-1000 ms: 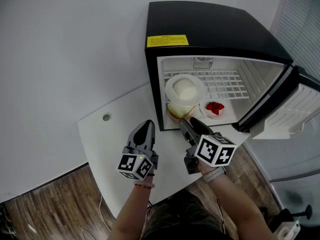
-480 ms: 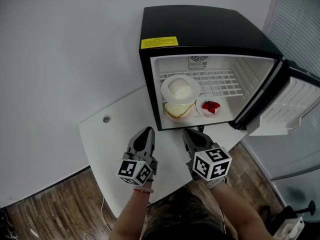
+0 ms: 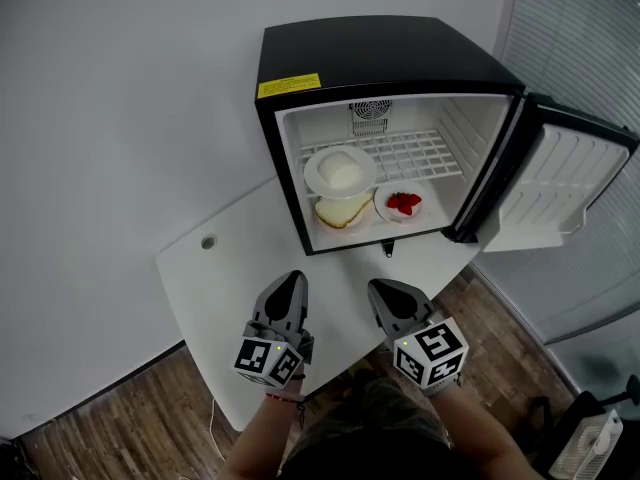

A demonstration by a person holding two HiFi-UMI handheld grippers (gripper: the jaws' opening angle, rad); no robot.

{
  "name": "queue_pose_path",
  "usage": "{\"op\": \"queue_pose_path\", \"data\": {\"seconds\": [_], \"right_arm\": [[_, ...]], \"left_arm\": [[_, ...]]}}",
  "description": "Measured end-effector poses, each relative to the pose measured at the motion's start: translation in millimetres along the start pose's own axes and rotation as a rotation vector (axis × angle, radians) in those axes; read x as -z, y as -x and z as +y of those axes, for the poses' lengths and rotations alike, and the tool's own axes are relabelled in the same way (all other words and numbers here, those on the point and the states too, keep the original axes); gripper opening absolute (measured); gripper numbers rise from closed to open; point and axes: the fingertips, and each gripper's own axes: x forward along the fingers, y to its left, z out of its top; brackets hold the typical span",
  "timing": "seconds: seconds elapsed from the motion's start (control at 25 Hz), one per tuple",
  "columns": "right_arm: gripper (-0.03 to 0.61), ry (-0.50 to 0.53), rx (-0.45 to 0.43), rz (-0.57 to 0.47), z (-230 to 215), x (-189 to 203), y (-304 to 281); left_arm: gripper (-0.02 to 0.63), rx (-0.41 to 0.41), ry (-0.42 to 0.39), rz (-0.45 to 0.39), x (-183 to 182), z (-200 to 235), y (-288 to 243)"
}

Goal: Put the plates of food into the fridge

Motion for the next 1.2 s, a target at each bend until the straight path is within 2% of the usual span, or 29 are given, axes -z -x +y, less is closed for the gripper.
{"op": "queue_pose_path", "data": {"seconds": [0.16, 0.32, 0.68, 1.2], "right_arm": [[0.006, 0.033, 0.029, -0.026, 2.0, 0.0, 29.3], [0.006, 0.058, 0.045, -0.06, 3.5, -5.4, 52.7], [0.006, 0.04, 0.106, -0.107, -0.4, -14.4, 99.8], [0.006, 0.092, 0.102, -0.138, 3.7, -22.3, 104.2]], "left_arm": [[0.008, 0.035, -0.02, 0.006, -3.0, -19.0, 14.1], [0.008, 0.045, -0.004, 0.012, -3.0, -29.3, 29.9], [0.008, 0.064, 0.015, -0.004, -15.9, -51.8, 68.0], [0.008, 0.058, 0.003, -0.026, -24.1, -50.2, 82.5]]}}
